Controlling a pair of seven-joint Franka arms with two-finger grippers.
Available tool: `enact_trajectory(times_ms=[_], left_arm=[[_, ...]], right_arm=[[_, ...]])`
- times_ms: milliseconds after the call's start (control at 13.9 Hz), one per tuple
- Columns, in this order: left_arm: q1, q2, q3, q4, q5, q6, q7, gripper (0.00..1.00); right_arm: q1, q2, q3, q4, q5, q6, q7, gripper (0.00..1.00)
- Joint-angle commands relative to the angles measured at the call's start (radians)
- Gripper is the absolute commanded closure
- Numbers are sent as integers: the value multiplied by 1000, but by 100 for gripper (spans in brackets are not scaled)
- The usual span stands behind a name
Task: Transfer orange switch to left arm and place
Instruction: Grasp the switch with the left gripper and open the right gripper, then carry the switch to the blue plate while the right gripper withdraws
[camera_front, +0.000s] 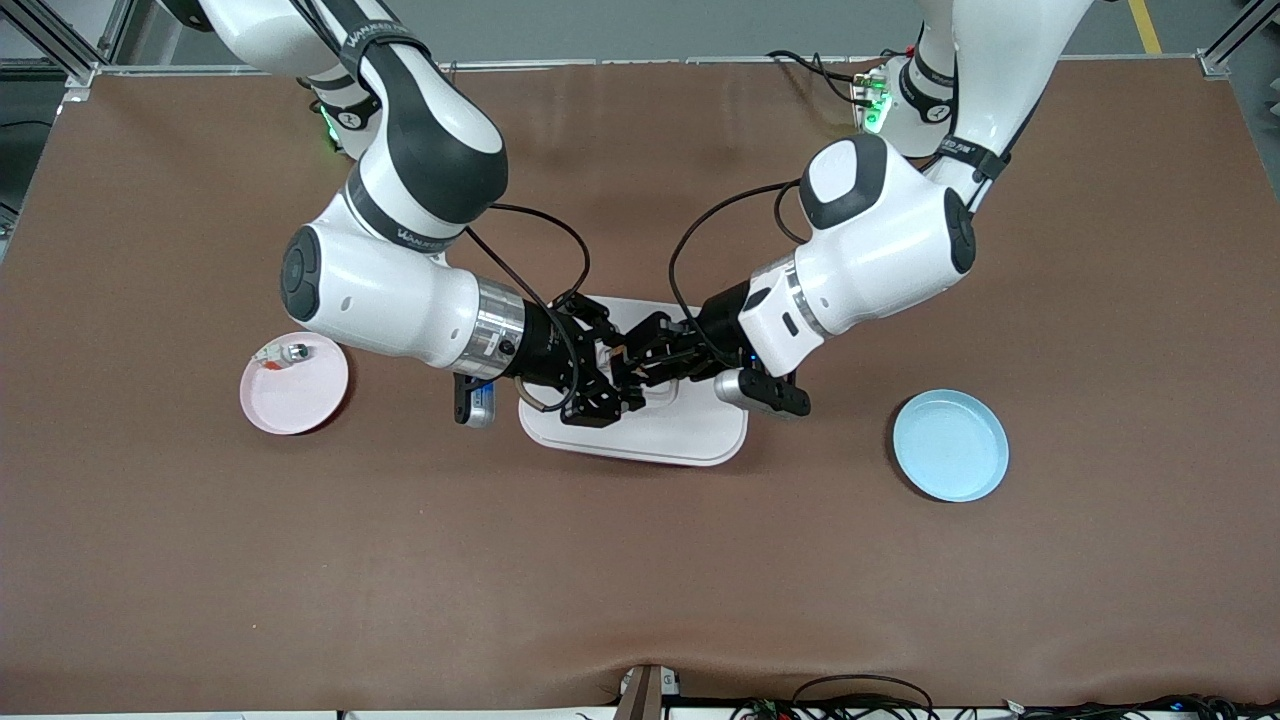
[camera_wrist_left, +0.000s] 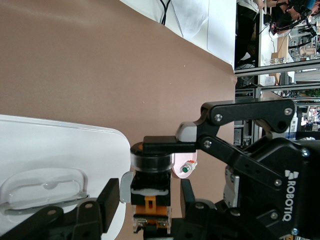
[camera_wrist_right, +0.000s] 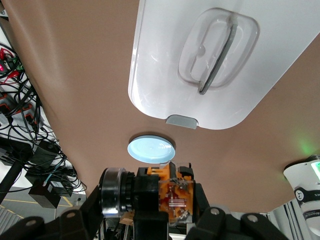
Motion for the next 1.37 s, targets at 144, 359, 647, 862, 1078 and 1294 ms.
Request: enact_trajectory(times_ms=[144,359,647,862,1078,1294], left_arm=[[-16,29,-2,41,19,11,1,77],[-14,29,0,41,20,10,1,100],[0,23,4,41,129,10,-2,100],[12,23,7,38,209,5,0,100],[27,10,43,29,308,-15,-2,100],[99,-10,43,30,425,-122,1,100]], right_arm=[[12,31,-9,52,17,3,20,100],[12,33,-9,52,17,3,20,100],[12,31,-10,52,17,3,18,1],[6,31,-15,52,8,-4,9,0],[-33,23,-16,52,-47,-76,-60,0],[-99,11,-21,52,-74,-242,-279,0]])
